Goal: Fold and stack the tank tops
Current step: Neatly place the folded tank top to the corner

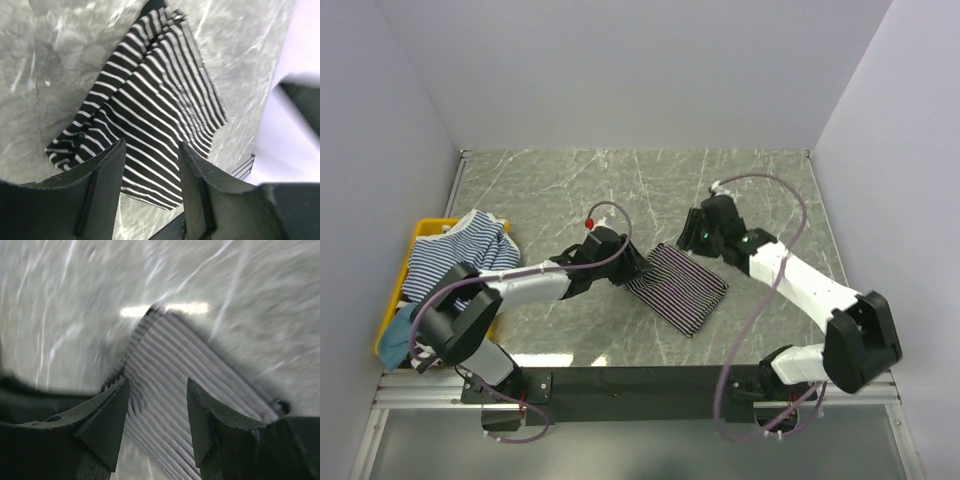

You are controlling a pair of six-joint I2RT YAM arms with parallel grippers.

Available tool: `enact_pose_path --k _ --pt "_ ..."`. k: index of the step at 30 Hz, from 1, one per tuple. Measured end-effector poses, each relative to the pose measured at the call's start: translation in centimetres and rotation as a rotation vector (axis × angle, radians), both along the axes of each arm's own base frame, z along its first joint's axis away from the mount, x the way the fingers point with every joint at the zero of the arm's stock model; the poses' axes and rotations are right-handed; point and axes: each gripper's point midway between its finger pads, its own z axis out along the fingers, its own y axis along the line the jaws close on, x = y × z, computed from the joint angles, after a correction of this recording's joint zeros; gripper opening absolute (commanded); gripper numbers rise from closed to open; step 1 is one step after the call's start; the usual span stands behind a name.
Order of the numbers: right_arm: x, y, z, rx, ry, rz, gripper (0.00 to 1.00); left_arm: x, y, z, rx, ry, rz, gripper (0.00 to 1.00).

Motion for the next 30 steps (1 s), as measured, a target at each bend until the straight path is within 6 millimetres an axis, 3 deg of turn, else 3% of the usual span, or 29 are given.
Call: enact_pose_path --k 3,6,8,12,17,25,30 --pt "-3.8 2.9 0.0 -0.018 -0.017 0.132 0.59 0.3 0.9 2.0 -0.001 -0.038 0.030 0.52" --pt "-7.8 5.1 -2.3 -0.078 0.026 0.253 0.60 0.6 2.3 4.1 -0.009 -0.070 0.070 0.53" --pt "-9.5 4.7 -4.2 -0.127 0.070 0.279 0.63 0.8 3.7 5.9 -0.020 -0.094 0.100 0.54" --pt "-11.4 2.0 -6.8 -0.227 0.155 0.262 0.64 1.2 6.6 10.3 -0.057 -0.181 0.162 0.55" --pt "-11.8 1.3 -8.0 -0.281 0.199 0.265 0.66 0.6 8.8 14.1 -0.097 -0.263 0.188 0.55" --pt "-11.1 2.3 -11.2 -0.364 0.315 0.272 0.69 0.1 11.0 14.3 -0.068 -0.264 0.187 0.56" --pt "-8.7 3.3 -11.2 -0.379 0.347 0.194 0.69 -0.1 12.1 14.7 -0.063 -0.272 0.183 0.56"
